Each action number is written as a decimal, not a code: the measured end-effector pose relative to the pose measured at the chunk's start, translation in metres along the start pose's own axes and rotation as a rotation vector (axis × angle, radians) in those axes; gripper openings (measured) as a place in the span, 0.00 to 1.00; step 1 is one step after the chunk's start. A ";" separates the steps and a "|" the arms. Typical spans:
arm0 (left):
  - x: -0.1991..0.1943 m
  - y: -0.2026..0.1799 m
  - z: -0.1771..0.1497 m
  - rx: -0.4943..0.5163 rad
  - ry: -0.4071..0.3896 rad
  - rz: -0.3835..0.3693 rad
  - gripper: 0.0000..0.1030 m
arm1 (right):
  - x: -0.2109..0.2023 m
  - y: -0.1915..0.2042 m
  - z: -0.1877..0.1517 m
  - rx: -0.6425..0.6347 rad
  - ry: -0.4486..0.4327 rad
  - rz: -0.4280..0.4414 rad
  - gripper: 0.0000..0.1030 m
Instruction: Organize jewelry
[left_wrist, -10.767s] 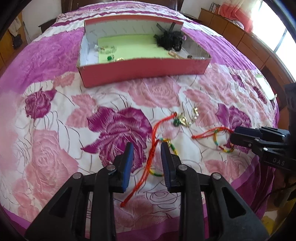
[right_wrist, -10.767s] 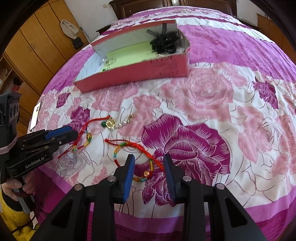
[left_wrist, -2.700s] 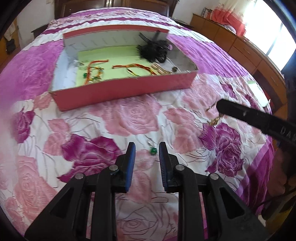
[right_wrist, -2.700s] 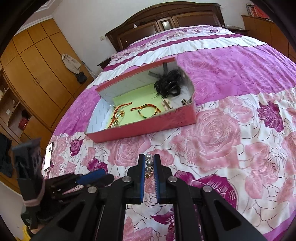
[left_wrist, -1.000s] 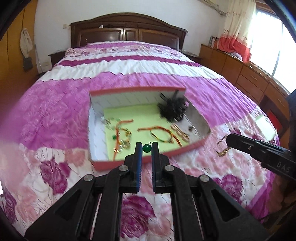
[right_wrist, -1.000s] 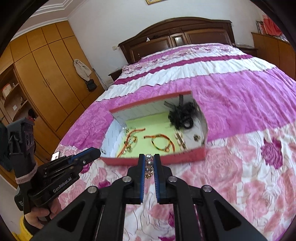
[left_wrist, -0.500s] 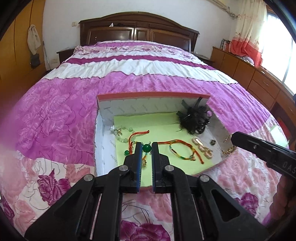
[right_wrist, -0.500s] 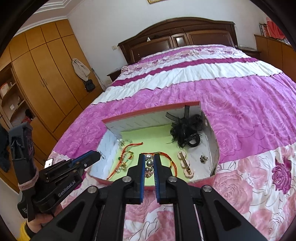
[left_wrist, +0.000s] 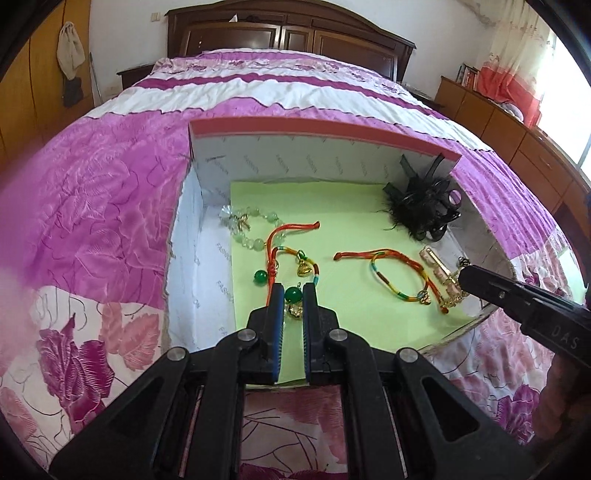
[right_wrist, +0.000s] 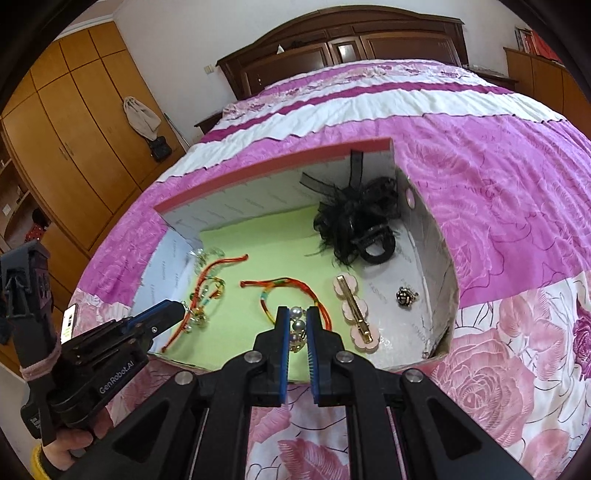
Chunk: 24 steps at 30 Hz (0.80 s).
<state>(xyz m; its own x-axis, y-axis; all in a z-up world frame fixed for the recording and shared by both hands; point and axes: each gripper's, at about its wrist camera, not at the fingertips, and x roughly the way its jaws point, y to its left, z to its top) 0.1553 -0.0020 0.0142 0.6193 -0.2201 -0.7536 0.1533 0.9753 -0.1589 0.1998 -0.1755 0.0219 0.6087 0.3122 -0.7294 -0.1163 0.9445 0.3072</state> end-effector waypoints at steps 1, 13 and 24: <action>0.001 0.000 -0.001 -0.002 0.004 0.000 0.01 | 0.002 -0.001 -0.001 0.001 0.004 -0.001 0.10; -0.005 -0.001 0.001 -0.016 0.006 -0.008 0.04 | 0.001 -0.005 -0.001 0.028 0.007 0.024 0.18; -0.043 -0.007 0.001 -0.012 -0.052 -0.018 0.17 | -0.039 0.015 -0.003 -0.012 -0.071 0.043 0.27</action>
<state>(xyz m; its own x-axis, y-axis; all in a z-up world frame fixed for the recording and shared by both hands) 0.1284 0.0004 0.0486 0.6559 -0.2379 -0.7164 0.1556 0.9713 -0.1802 0.1721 -0.1731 0.0535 0.6571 0.3447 -0.6704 -0.1525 0.9317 0.3297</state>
